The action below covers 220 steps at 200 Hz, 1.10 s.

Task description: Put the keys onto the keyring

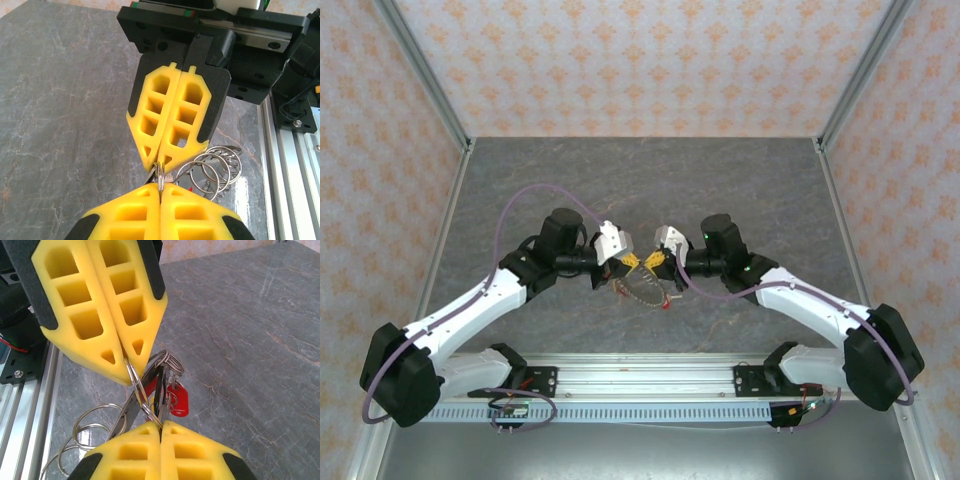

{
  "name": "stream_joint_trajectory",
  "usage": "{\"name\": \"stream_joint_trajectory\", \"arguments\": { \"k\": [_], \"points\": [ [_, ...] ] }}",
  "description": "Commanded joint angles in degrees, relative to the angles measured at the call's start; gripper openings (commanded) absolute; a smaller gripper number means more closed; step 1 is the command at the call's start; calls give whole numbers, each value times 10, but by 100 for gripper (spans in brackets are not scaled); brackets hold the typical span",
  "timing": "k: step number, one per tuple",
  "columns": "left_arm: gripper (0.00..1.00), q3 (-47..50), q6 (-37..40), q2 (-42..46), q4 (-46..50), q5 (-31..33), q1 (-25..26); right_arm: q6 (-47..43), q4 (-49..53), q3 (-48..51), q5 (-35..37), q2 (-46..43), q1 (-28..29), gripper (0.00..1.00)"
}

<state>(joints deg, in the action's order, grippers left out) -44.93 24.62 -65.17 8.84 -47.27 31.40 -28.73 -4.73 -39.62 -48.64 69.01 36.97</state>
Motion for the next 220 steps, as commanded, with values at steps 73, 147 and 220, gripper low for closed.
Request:
{"name": "stream_joint_trajectory", "arguments": {
  "k": [73,147,220],
  "points": [
    [0,-67,101,-28,105,29,23,6,52,-61,-25,19,-2,0],
    [0,-40,89,0,83,49,23,-40,117,-58,31,24,-2,0],
    [0,-65,123,-26,134,65,29,-23,100,-74,-9,13,9,0]
  ]
}}
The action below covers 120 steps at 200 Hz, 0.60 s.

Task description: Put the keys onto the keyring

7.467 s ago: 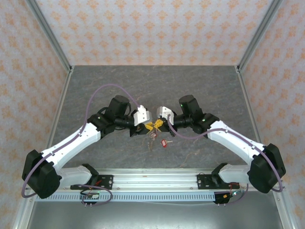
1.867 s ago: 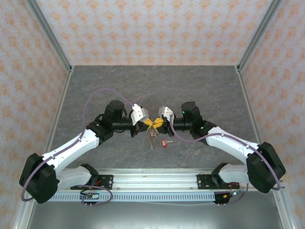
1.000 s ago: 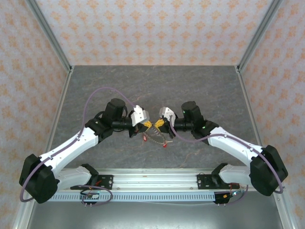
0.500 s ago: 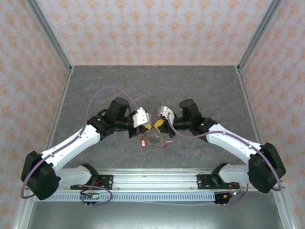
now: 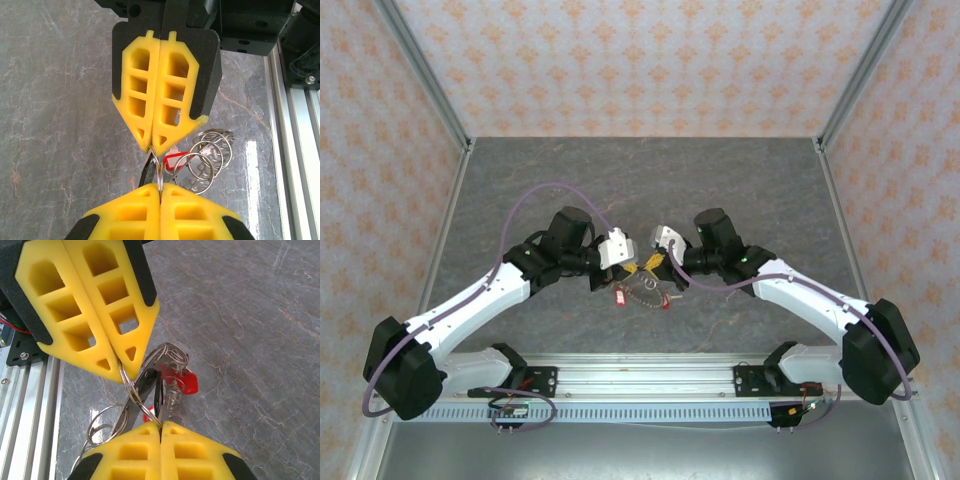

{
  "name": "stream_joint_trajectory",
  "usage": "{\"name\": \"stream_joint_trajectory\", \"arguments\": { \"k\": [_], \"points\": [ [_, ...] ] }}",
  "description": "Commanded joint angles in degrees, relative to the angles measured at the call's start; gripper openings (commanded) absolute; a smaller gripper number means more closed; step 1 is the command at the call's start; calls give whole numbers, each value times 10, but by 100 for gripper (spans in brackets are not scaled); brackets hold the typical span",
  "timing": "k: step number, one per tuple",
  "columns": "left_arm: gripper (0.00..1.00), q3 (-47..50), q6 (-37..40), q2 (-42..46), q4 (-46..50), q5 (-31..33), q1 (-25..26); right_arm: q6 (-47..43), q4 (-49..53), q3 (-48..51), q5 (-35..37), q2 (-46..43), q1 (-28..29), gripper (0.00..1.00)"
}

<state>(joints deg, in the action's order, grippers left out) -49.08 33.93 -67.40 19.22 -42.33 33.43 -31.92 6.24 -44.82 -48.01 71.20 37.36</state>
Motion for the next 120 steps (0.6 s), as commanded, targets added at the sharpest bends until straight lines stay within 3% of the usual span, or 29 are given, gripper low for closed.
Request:
{"name": "stream_joint_trajectory", "arguments": {
  "k": [1,80,101,120],
  "points": [
    [0,-24,31,-5,31,16,9,10,-10,-22,-16,-9,5,0],
    [0,-24,23,-8,22,45,15,0,0,-29,-4,-14,17,2],
    [0,-20,15,-2,15,56,15,3,-12,-13,37,-22,17,10],
    [0,-15,11,4,10,66,15,1,-12,0,65,-31,17,24]
  ]
}}
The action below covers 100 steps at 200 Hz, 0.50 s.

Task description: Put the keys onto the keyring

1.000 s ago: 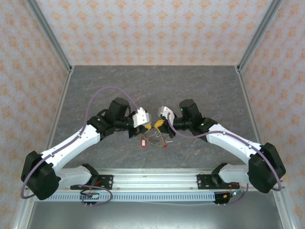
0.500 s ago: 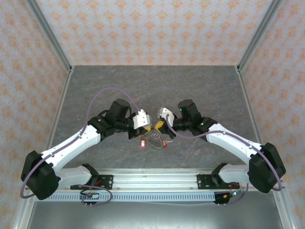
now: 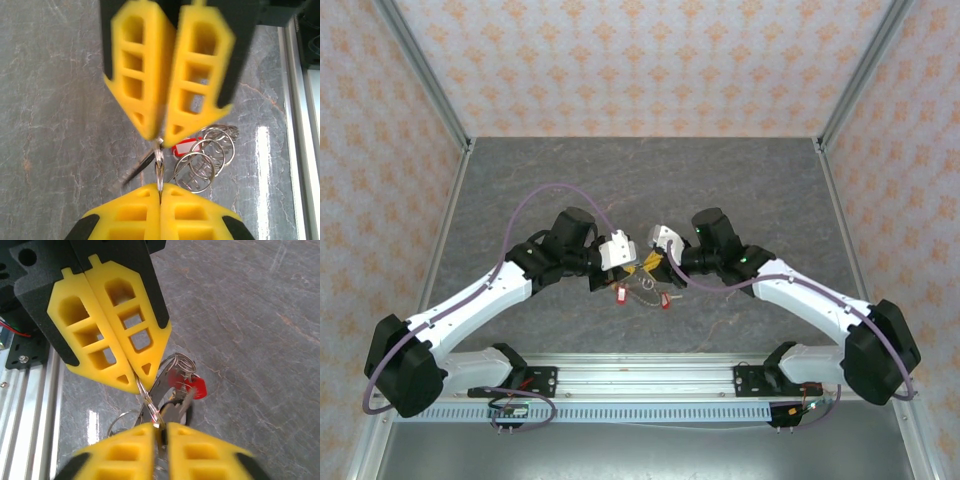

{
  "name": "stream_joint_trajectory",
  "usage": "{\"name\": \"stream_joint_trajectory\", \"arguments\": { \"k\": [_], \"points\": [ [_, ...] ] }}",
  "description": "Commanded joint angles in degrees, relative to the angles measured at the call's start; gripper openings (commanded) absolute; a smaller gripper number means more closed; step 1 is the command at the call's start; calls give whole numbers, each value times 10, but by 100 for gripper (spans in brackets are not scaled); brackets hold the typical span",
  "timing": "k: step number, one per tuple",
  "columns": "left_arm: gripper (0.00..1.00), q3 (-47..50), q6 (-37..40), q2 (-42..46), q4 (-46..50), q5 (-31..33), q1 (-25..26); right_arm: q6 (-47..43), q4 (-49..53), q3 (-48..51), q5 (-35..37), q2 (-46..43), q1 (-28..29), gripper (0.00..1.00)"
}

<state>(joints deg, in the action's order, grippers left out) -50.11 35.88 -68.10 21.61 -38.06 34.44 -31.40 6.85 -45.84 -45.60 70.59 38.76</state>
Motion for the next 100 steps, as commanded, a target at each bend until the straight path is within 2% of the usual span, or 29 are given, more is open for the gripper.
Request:
{"name": "stream_joint_trajectory", "arguments": {
  "k": [1,29,56,100],
  "points": [
    [0,-5,-9,11,-14,25,5,-4,-19,10,42,-25,3,25],
    [0,-7,-13,17,3,53,4,10,-44,37,74,-56,3,32],
    [0,-14,-6,31,33,86,4,24,-59,55,79,-72,3,32],
    [0,-61,49,53,151,136,-8,68,-110,83,64,-78,3,33]
  ]
}}
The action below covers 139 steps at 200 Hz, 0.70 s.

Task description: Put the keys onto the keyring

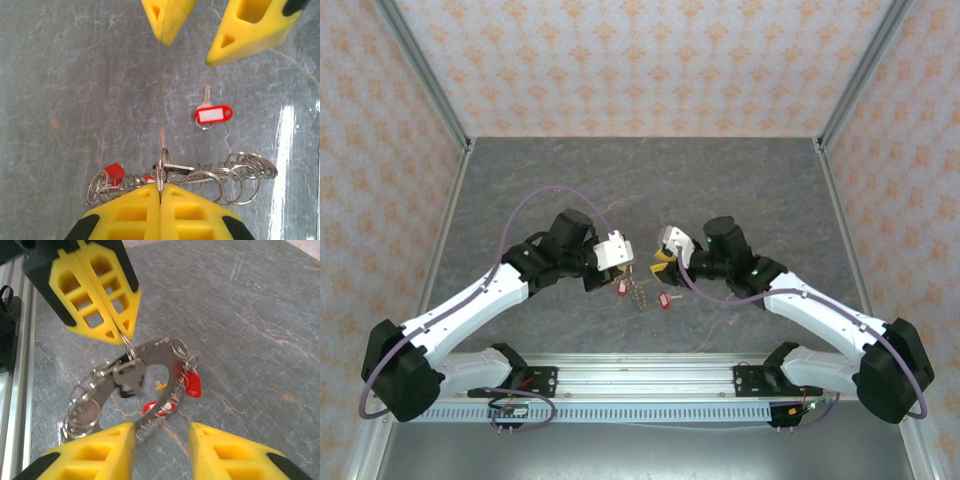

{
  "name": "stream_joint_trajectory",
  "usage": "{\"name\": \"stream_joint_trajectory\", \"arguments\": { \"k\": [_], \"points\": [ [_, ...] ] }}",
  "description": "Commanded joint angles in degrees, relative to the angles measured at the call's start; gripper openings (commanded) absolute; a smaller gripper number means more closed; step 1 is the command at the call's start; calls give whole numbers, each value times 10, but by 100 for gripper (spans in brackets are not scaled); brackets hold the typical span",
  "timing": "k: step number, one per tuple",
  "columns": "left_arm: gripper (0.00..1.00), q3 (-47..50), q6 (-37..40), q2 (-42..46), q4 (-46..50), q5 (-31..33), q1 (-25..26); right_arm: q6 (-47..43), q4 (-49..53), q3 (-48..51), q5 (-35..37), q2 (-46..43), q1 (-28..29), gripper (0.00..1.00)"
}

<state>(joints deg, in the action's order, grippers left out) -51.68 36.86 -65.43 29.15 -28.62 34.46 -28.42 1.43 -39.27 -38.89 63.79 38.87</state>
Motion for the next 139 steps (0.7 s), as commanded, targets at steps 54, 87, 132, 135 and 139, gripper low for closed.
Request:
{"name": "stream_joint_trajectory", "arguments": {
  "k": [54,87,132,135,139],
  "points": [
    [0,-98,113,18,221,99,-26,63,-97,41,1,-6,12,33],
    [0,-111,116,-23,214,93,-26,78,-111,48,33,-11,13,33],
    [0,-135,78,-116,154,72,-7,115,-121,62,131,-37,12,33],
    [0,-138,75,-123,150,70,-6,118,-121,63,140,-40,12,33],
    [0,-141,69,-132,144,68,-5,122,-118,65,149,-44,13,33]
  ]
}}
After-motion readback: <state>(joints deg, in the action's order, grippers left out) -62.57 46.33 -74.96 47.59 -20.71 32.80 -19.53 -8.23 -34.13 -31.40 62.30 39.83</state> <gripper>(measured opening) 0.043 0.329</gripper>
